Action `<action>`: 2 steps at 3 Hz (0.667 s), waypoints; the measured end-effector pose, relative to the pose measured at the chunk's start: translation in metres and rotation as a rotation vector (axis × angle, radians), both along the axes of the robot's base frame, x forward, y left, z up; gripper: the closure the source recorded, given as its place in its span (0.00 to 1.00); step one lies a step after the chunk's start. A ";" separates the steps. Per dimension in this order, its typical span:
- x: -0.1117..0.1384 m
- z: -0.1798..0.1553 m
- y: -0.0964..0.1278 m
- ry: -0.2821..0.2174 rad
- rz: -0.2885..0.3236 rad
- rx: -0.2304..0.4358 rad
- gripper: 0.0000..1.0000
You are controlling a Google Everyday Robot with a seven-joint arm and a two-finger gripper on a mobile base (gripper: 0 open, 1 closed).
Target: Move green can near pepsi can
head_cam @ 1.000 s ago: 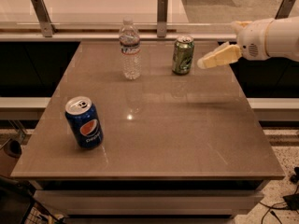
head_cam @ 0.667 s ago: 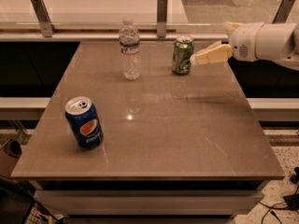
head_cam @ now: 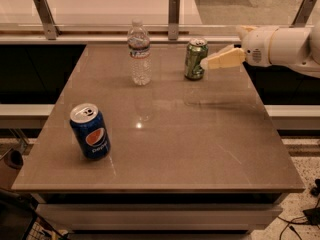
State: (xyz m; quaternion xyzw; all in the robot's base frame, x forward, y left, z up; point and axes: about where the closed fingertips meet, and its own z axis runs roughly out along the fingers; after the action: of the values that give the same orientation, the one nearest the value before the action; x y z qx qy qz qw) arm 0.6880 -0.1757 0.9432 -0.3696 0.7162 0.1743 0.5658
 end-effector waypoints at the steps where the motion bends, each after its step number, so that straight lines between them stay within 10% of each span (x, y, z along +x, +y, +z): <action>1: 0.014 -0.008 0.006 -0.007 -0.004 0.064 0.00; 2: 0.030 -0.018 0.014 -0.011 -0.010 0.130 0.00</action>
Offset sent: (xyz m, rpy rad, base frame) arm 0.0499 0.0173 -0.0284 0.2087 -0.0193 -0.0289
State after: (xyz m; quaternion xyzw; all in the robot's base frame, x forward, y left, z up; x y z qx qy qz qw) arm 0.7185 -0.1614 0.9253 -0.3294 0.7020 0.2156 0.5935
